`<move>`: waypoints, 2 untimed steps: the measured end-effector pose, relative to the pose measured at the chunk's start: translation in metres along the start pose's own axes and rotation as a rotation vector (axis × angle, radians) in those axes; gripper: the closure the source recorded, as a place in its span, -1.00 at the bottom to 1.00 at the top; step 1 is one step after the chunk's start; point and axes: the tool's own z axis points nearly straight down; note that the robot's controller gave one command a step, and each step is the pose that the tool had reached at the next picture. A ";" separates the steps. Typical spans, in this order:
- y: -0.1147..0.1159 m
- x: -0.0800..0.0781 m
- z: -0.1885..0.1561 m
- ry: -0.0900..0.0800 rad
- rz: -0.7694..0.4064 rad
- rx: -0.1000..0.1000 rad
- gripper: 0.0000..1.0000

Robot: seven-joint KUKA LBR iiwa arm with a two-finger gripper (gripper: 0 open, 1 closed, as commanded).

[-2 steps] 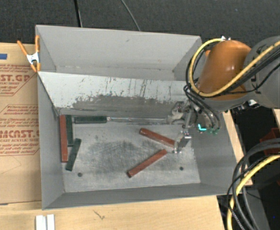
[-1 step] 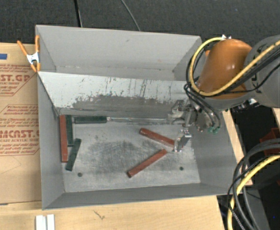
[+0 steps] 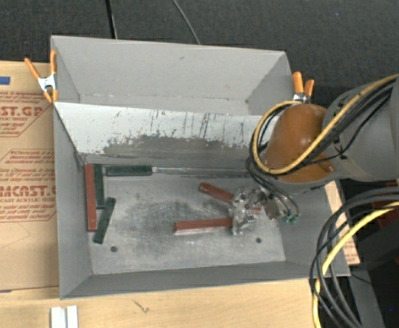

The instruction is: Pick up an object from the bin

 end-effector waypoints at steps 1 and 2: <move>0.000 0.000 0.000 0.000 0.000 0.000 1.00; 0.014 -0.008 -0.194 -0.011 -0.025 0.003 1.00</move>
Offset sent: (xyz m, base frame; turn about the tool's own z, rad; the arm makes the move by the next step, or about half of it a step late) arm 0.0040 0.0147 0.1898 -0.0260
